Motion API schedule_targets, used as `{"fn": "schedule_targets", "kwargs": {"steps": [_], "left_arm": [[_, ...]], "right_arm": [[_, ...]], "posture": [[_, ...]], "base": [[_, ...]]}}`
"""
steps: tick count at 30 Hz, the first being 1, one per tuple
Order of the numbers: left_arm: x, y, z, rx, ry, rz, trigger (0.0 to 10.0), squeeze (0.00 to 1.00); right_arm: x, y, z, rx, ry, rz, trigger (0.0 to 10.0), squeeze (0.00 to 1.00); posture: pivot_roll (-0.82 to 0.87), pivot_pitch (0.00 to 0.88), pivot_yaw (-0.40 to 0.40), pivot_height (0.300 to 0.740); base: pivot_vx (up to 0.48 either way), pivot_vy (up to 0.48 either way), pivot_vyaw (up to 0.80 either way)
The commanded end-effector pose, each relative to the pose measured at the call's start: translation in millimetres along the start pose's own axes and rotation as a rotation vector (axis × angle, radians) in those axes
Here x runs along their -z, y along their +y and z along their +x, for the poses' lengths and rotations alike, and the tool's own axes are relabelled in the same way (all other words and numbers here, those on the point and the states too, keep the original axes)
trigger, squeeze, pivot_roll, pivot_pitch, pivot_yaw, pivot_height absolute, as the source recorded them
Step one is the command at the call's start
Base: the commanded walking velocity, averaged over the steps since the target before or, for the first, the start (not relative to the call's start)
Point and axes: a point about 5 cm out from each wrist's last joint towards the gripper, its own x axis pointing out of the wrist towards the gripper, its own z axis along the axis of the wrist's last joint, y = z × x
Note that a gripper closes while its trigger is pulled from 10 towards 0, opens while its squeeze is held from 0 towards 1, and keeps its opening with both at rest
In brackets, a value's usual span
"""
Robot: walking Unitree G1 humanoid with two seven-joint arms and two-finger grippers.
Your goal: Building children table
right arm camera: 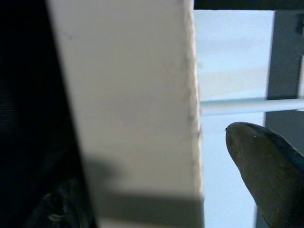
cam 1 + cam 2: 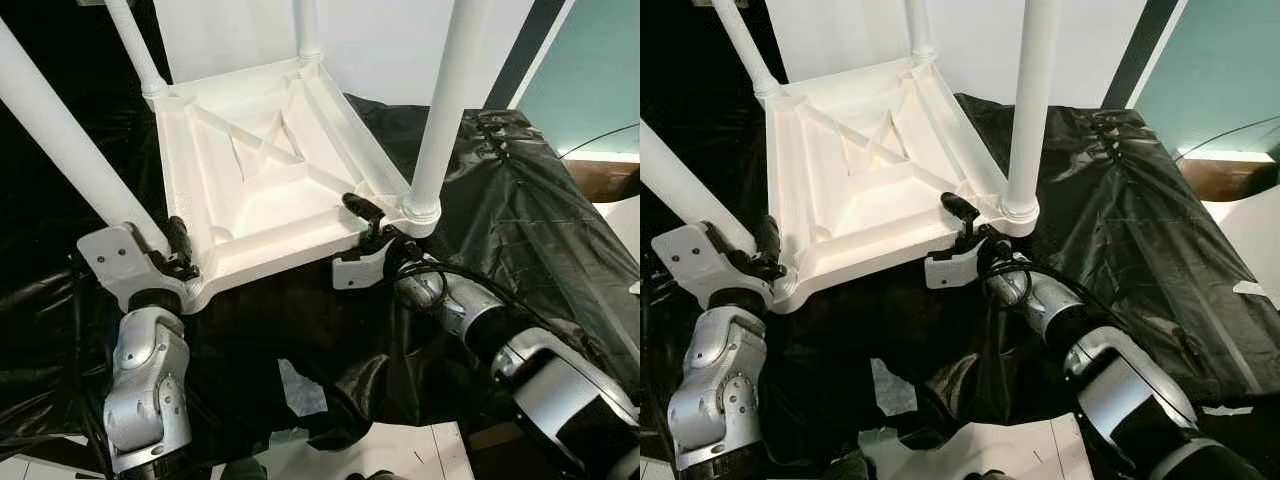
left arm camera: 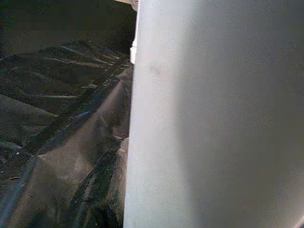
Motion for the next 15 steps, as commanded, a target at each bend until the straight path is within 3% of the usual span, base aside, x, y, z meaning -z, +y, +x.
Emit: {"fn": "schedule_targets", "kwargs": {"steps": [1,15], "left_arm": [[-2.2,-31.6,-4.3,0.156,-0.022,-0.162,10.0,0.00],[-3.2,-36.0,-3.7,0.180,-0.023,-0.163,10.0,0.00]], "right_arm": [[4.1,4.3,-0.8,-0.007,0.020,-0.041,10.0,0.00],[9.0,4.0,8.9,0.019,0.115,-0.098,10.0,0.00]], "posture": [[0.22,0.047,-0.117,0.740],[0.22,0.041,-0.106,0.740]], "base": [[0.000,0.000,0.00],[0.000,0.000,0.00]]}}
